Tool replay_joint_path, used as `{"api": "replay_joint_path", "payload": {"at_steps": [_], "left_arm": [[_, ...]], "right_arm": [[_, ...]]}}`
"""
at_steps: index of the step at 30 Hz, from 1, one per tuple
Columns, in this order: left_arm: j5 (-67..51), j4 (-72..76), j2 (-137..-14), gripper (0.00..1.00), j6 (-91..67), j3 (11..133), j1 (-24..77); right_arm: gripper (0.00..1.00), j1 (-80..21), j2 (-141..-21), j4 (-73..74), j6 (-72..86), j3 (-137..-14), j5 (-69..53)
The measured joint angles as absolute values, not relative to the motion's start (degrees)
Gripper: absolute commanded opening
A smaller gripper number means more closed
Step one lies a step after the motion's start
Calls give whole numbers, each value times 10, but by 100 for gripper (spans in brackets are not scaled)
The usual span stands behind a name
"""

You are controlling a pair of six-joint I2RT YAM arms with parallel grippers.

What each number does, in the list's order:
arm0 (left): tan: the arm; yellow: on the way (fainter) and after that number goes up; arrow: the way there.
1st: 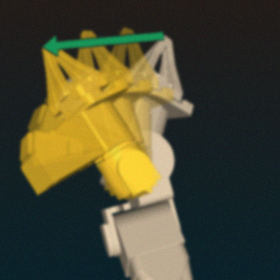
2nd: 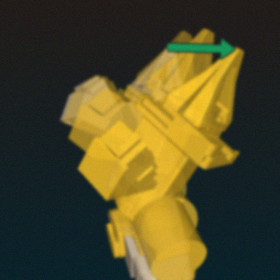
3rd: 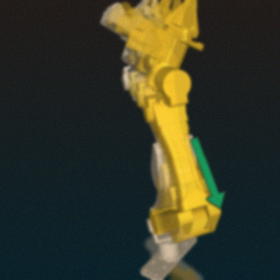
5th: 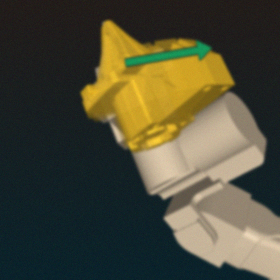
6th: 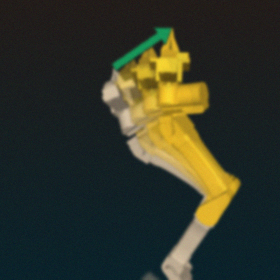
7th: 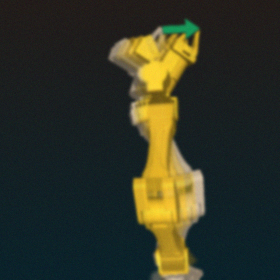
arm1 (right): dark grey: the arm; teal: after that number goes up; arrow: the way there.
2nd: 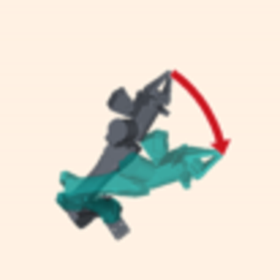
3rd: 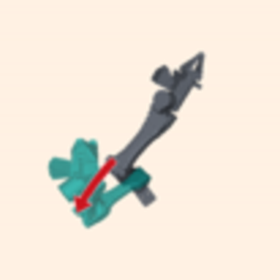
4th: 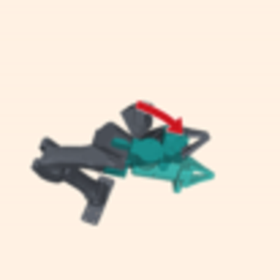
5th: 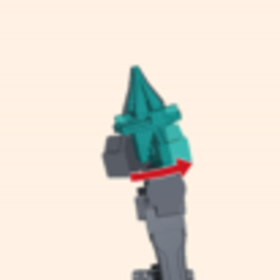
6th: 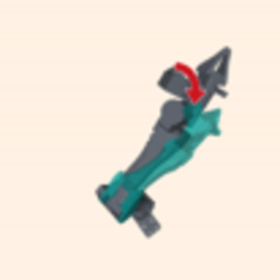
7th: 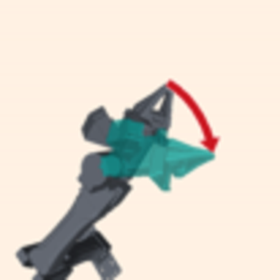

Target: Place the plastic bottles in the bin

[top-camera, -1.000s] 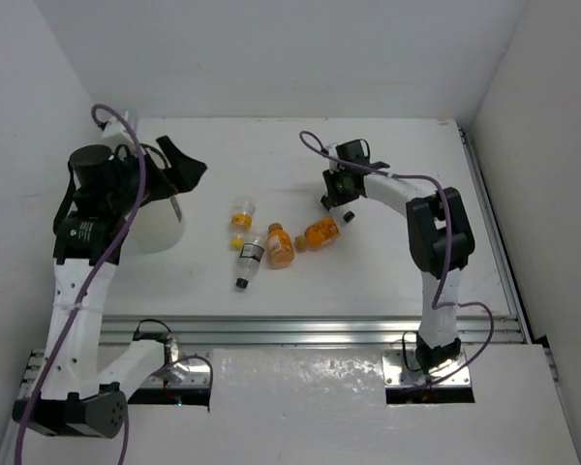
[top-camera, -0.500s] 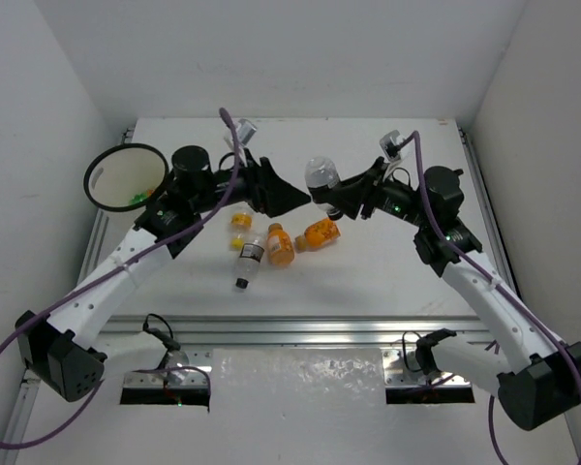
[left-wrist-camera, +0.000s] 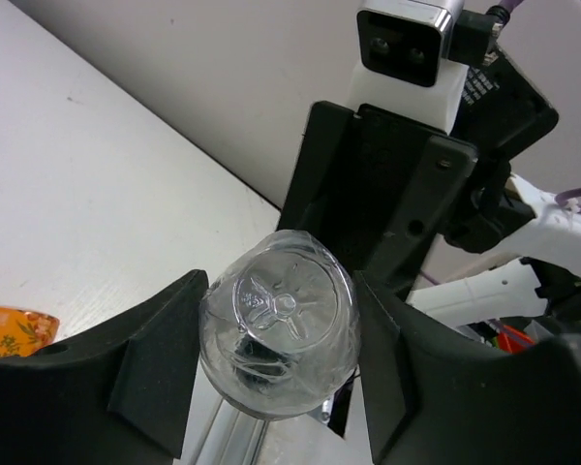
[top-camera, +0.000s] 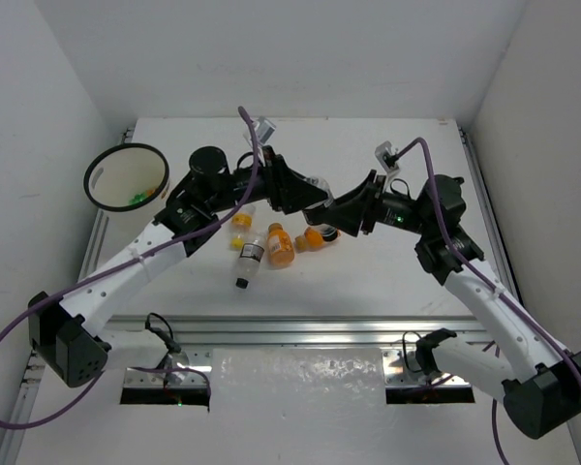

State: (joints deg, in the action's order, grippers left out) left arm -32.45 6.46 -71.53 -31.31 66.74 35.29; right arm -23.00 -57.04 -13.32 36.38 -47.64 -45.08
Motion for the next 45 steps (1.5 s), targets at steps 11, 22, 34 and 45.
{"api": "replay_joint_path", "payload": {"at_steps": [11, 22, 34, 45], "left_arm": [[-12, -198, -715, 0, -302, 806, 285], [292, -362, -670, 8, -298, 902, -92], [292, -367, -732, 100, -291, 808, -132], [203, -359, -575, 100, -273, 705, 4]], "right_arm": [[99, -238, -562, 70, 347, -513, -183], [99, -236, -660, 167, 373, -503, -35], [99, -328, -879, 210, 585, -555, 117], [79, -353, -1099, 268, 715, -748, 191]]}}
